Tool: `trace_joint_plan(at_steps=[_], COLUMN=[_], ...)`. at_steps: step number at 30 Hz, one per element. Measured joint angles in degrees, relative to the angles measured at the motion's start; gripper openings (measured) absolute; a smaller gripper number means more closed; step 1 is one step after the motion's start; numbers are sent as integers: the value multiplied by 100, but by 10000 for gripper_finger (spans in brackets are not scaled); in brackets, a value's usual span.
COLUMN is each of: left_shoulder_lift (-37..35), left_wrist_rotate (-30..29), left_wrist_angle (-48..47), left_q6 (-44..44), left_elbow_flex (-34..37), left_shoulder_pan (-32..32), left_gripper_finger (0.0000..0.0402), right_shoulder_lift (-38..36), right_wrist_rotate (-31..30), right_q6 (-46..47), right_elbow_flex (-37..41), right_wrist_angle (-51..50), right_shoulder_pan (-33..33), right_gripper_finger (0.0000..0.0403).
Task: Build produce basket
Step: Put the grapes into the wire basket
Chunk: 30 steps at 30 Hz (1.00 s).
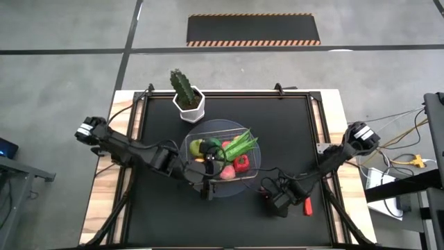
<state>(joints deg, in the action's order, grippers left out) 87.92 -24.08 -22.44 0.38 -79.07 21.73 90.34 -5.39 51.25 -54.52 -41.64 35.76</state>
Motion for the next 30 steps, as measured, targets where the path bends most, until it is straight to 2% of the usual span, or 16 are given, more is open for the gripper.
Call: trace_joint_plan(at_steps=[8, 13, 18, 27, 30], left_shoulder_lift=[-66, -186, -210, -234, -294], left_wrist_rotate=[-552, -926, -1229, -1250, -1254], left_wrist_angle=[-1, 0, 2, 12, 90], left_q6=[7, 69, 295, 362, 366], left_elbow_flex=[0, 0, 0, 63, 246], left_shoulder_pan=[370, 631, 840, 883, 886], left_gripper_finger=[310, 310, 310, 310, 310], right_shoulder_lift=[-39, -198, -383, -918, -1153], right_wrist_rotate=[55, 64, 48, 46, 46], right_q6=[-134, -247, -501, -940, -1196], right_elbow_flex=[-79, -109, -116, -116, -116], right_wrist_angle=[2, 12, 34, 101, 398], right_shoulder_pan=[1, 1, 1, 1, 48], right_gripper_finger=[118, 82, 72, 73, 74])
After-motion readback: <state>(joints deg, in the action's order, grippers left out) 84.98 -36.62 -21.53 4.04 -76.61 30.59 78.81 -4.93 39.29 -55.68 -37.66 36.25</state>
